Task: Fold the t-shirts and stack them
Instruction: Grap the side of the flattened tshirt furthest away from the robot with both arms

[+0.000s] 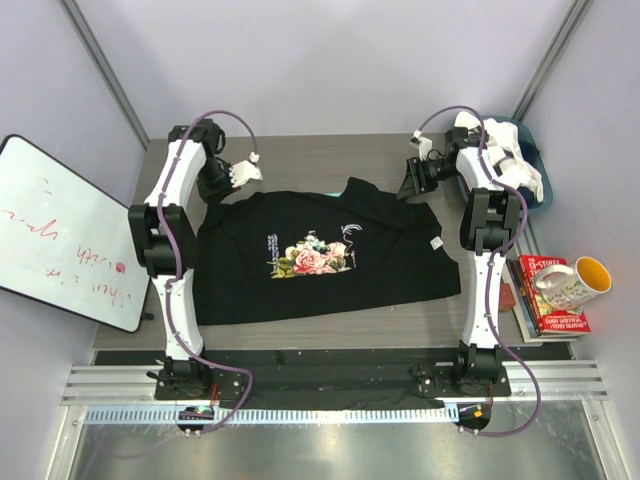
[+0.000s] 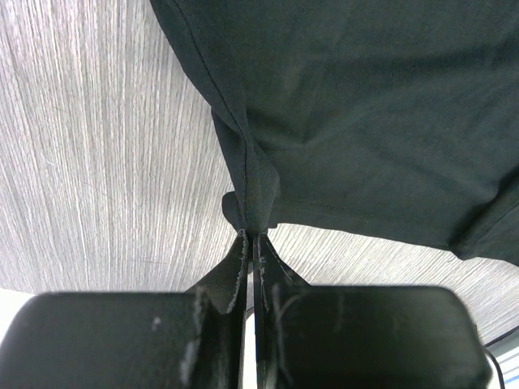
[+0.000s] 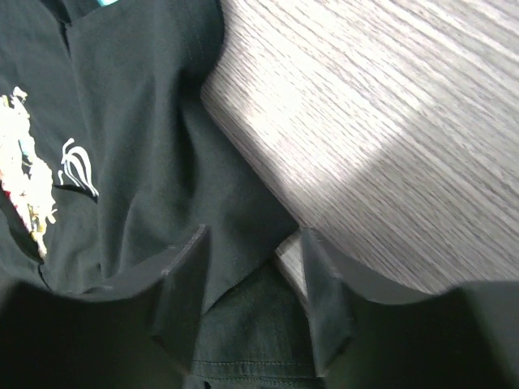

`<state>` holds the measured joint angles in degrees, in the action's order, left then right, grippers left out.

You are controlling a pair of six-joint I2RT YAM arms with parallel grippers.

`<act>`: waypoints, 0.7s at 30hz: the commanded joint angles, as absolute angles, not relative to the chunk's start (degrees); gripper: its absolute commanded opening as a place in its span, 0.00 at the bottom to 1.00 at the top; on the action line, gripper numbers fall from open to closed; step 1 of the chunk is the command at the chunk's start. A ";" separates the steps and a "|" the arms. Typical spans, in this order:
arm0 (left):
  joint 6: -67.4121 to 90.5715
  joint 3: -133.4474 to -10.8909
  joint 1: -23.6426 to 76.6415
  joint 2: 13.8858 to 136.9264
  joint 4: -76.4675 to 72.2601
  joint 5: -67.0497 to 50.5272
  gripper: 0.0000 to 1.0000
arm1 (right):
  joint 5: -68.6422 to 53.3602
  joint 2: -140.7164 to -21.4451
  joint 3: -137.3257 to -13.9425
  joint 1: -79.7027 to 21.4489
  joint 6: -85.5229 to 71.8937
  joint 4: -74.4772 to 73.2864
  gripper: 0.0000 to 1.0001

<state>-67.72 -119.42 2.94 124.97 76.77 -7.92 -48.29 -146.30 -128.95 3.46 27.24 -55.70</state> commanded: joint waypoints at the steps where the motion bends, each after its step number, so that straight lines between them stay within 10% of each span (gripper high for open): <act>1: -67.24 -119.71 3.16 122.25 81.12 -8.09 0.00 | -47.37 -146.60 -130.52 3.34 27.69 -54.84 0.49; 8: -67.24 -120.15 3.25 122.61 80.86 -8.17 0.00 | -48.60 -145.55 -130.69 2.90 28.04 -55.20 0.01; 21: -67.06 -121.46 3.51 124.10 81.39 -8.79 0.00 | -49.83 -135.89 -133.24 1.94 29.97 -53.79 0.01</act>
<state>-67.68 -119.57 3.09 124.99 76.77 -7.99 -47.88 -145.12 -130.96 2.96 28.32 -55.18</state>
